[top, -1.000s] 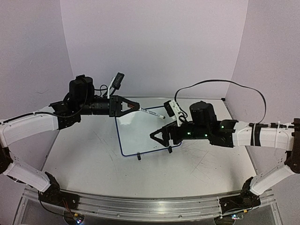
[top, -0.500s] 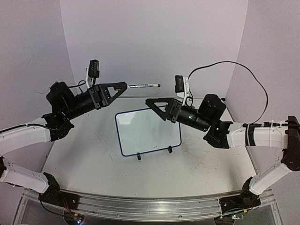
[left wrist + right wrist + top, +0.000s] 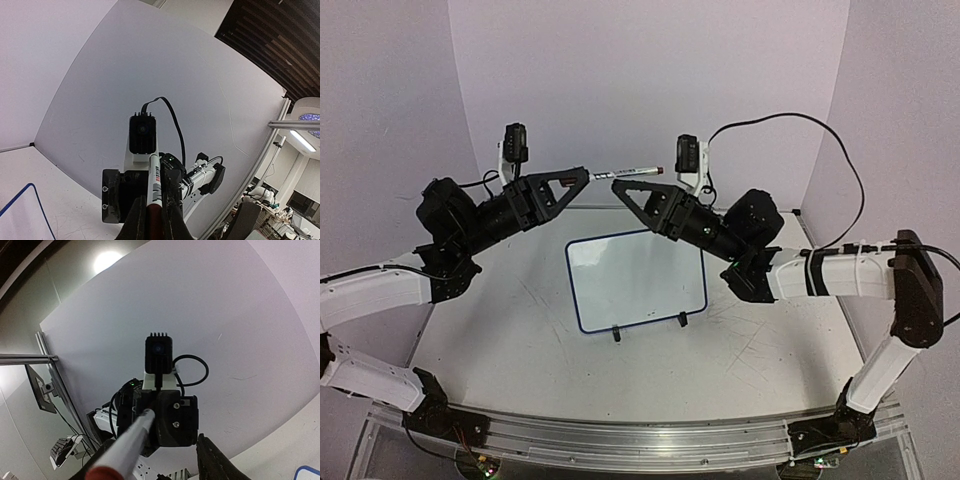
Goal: Write a sentence on the whiteboard
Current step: Open the pen cap from the whiteboard marker.
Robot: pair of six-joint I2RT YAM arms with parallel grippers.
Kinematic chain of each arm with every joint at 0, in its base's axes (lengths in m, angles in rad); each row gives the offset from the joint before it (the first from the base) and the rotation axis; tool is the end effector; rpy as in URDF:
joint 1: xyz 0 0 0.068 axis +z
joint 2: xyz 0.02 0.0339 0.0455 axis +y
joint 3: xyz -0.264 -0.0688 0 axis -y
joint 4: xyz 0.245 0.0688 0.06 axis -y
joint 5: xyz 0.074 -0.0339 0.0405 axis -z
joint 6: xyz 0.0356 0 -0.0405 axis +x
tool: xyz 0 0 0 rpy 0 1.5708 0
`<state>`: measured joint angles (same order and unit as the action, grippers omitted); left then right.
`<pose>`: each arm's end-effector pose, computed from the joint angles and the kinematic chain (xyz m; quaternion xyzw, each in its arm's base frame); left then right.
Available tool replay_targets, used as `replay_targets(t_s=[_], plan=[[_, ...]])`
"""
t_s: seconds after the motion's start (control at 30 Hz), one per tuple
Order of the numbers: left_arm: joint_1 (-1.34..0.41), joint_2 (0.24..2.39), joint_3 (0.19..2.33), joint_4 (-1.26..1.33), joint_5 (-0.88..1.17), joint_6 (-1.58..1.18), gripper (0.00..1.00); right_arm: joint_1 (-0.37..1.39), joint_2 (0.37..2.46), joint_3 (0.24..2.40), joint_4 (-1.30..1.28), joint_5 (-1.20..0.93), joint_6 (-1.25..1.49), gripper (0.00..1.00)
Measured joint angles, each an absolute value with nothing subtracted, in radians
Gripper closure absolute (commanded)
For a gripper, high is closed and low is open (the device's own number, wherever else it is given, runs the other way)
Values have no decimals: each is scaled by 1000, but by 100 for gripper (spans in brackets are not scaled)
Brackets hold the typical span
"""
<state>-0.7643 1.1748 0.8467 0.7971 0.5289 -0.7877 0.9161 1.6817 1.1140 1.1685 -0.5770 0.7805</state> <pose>0.1773 -0.1949 0.3823 0.2168 0.5078 -0.6737 0.4912 0.2121 0.3083 0.3534 -0.2814 0.4289 0.7239 0.4613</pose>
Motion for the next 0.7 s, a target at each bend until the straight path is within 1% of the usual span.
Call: replay_targets(t_s=[0.23,0.33,0.57,0.63,0.7], plan=[[-765,1175,842,805,543,-787,100,935,1691,1153,1161,-612,742,48],[-765,1175,841,805,558,-786,100,937,1690,1154,1114,-621,710,46],[-765,1157,807,802,608,-773,100,894,1631,1116,978,-669,674,31],[-765,1150,803,793,614,-762,100,873,1600,1116,907,-702,643,29],[-765,1142,803,783,618,-756,100,861,1570,1123,827,-731,604,30]])
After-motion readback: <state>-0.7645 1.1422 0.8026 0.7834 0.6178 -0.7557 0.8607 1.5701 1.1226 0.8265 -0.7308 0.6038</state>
